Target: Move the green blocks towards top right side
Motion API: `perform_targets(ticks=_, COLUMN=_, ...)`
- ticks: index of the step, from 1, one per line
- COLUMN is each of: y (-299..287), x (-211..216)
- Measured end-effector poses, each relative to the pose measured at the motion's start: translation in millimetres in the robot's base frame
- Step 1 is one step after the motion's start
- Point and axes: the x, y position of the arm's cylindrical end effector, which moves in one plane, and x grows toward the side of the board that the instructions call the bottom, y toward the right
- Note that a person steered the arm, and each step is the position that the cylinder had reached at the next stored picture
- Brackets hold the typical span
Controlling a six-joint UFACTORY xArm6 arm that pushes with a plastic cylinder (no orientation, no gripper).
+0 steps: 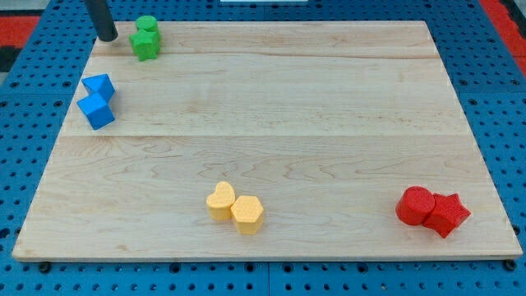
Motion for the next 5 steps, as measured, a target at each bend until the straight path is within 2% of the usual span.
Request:
perform_targets(ticks=1, y=48.4, x=-28.0)
perform_targets(ticks=2, y=102.2, x=-25.8)
perform_targets(ticks=3, y=110.0, x=-10.3)
perform_targets(ticks=5, y=12.9, x=-0.7)
